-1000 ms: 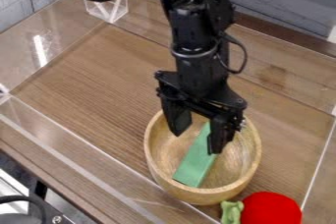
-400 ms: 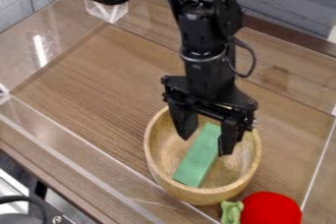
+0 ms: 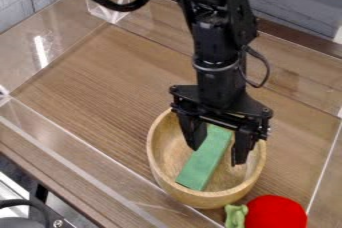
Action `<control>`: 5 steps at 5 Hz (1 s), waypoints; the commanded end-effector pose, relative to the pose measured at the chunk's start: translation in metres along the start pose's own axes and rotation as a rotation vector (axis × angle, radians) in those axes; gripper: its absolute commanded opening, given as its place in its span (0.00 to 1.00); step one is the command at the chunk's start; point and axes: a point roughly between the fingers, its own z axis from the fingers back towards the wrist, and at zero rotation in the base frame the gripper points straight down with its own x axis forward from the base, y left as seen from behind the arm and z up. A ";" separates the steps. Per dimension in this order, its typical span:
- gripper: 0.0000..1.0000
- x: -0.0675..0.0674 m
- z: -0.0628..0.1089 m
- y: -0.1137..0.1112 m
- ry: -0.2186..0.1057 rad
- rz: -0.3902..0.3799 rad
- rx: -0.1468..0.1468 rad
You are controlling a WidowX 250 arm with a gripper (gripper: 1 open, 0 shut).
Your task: Remove the green block from the brown bowl and put it on the table
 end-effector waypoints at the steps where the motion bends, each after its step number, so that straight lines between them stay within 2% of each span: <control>1: 1.00 -0.002 -0.002 0.005 -0.010 0.005 0.003; 2: 1.00 -0.008 -0.009 0.014 0.005 0.027 0.016; 3: 1.00 -0.008 -0.018 0.025 0.016 0.038 0.021; 4: 0.00 -0.008 -0.024 0.035 0.022 0.042 0.025; 5: 0.00 -0.003 -0.007 0.031 0.021 0.033 0.037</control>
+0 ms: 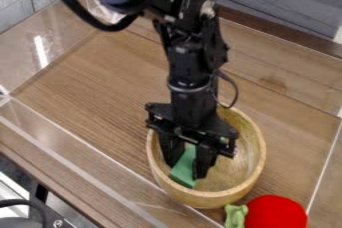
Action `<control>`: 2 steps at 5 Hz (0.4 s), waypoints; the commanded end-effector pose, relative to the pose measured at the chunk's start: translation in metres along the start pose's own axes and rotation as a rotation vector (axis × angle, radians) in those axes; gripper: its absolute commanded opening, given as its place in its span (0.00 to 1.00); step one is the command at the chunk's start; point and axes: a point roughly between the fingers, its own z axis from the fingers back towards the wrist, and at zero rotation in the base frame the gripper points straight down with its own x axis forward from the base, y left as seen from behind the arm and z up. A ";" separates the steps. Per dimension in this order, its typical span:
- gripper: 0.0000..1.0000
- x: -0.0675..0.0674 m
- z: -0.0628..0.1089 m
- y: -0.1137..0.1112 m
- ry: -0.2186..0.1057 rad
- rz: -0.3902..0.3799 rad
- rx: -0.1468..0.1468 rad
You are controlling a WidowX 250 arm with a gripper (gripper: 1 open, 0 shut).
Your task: Remove the green block from the brown bowl and put it on the table
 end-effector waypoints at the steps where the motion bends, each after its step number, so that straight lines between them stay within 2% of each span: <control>1: 0.00 0.011 0.038 -0.010 -0.073 -0.002 -0.001; 2: 0.00 0.007 0.036 -0.019 -0.090 0.107 -0.016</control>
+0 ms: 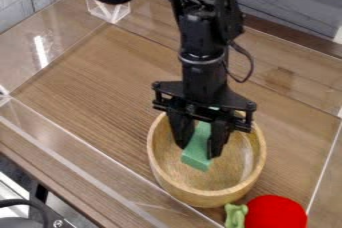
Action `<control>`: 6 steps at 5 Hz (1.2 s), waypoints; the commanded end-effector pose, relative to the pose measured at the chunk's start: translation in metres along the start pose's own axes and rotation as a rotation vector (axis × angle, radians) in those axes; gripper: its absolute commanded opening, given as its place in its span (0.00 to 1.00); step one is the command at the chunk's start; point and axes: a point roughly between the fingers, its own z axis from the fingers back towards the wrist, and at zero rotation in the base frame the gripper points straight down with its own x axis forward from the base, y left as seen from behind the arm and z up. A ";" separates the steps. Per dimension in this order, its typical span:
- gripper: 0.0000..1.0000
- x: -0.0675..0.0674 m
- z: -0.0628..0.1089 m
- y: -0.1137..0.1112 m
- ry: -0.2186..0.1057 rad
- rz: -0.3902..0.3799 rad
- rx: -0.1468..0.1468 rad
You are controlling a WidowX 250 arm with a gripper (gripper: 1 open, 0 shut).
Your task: Remove the green block from the brown bowl and put it on the table
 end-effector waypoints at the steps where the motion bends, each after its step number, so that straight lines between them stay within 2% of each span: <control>1: 0.00 0.000 0.004 -0.006 -0.049 0.038 -0.015; 2: 0.00 -0.005 -0.005 -0.003 -0.045 0.024 -0.009; 4: 0.00 -0.011 -0.007 0.001 -0.050 -0.026 0.006; 6: 0.00 -0.007 0.010 -0.007 -0.048 -0.075 0.021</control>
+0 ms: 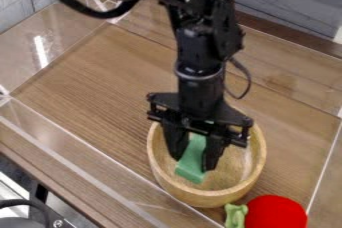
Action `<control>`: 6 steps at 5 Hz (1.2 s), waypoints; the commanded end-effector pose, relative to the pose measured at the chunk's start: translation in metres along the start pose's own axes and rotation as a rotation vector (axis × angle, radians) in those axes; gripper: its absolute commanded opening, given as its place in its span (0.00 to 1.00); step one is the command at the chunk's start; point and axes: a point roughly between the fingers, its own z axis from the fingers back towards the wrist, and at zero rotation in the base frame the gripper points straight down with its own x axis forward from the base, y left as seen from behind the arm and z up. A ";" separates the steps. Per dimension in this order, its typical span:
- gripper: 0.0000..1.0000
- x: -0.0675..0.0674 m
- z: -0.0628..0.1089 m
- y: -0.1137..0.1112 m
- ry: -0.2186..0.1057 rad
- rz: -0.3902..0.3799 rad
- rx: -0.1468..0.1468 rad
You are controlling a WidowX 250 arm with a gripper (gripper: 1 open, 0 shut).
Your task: Remove the green block from the brown bowl and put it on the table
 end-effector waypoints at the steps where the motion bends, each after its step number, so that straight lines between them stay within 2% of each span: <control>1: 0.00 0.013 0.009 -0.011 -0.058 -0.015 -0.019; 2: 0.00 0.016 0.001 -0.014 -0.054 0.015 -0.024; 4: 0.00 0.014 0.018 -0.002 -0.049 0.001 -0.022; 6: 0.00 0.009 0.012 -0.004 -0.058 0.095 -0.042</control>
